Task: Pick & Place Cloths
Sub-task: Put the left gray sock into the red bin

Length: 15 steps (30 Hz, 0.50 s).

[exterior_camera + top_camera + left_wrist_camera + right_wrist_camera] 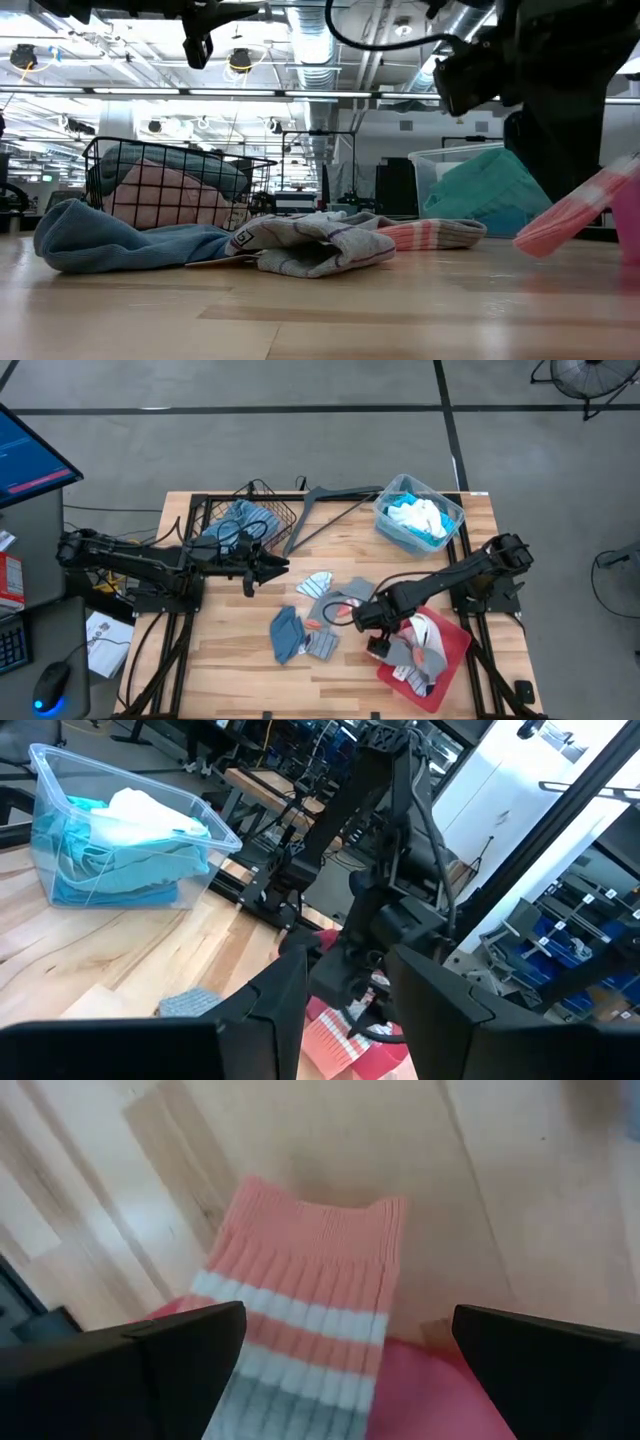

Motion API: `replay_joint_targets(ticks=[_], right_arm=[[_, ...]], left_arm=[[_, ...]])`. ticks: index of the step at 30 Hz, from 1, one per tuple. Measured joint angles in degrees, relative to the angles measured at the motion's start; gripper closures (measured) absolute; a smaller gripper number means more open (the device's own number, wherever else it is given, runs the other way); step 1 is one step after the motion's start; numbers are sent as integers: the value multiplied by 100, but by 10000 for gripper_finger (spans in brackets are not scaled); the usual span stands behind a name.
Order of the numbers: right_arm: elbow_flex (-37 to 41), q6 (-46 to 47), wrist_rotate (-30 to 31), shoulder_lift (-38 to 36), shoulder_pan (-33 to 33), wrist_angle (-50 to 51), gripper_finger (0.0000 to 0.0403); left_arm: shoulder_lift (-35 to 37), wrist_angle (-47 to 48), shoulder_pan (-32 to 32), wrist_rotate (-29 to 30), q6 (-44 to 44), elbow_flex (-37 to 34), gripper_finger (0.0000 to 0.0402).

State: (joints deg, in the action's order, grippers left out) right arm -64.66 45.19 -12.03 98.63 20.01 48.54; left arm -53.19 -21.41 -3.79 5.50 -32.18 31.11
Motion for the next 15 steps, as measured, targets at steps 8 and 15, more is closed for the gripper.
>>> replay_joint_targets(ticks=[8,15], right_arm=[[337,-168,-337,-1,11,-503,126],[386,-307,-488,-2,-30,-761,309]], left_arm=[[-2,0,0,-2,0,0,275],[0,1,0,-4,0,0,275]])
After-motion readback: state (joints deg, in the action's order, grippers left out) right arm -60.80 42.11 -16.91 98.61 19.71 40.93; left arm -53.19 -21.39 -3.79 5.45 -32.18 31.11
